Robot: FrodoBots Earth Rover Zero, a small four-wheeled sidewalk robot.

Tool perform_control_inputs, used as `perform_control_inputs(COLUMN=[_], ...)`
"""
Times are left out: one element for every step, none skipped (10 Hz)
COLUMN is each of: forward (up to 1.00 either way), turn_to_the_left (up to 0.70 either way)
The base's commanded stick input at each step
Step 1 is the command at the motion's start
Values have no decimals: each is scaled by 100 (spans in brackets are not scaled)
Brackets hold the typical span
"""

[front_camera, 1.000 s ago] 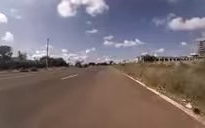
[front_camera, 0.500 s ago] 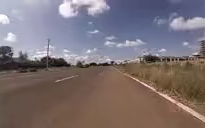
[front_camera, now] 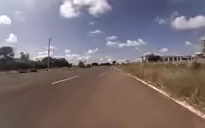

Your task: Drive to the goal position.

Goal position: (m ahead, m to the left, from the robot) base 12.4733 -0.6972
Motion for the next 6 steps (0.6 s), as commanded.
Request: perform_control_inputs(forward=[100, 100, 100, 100, 100, 100], turn_to_the_left=[-7, -30, -11, 2, 2, 2])
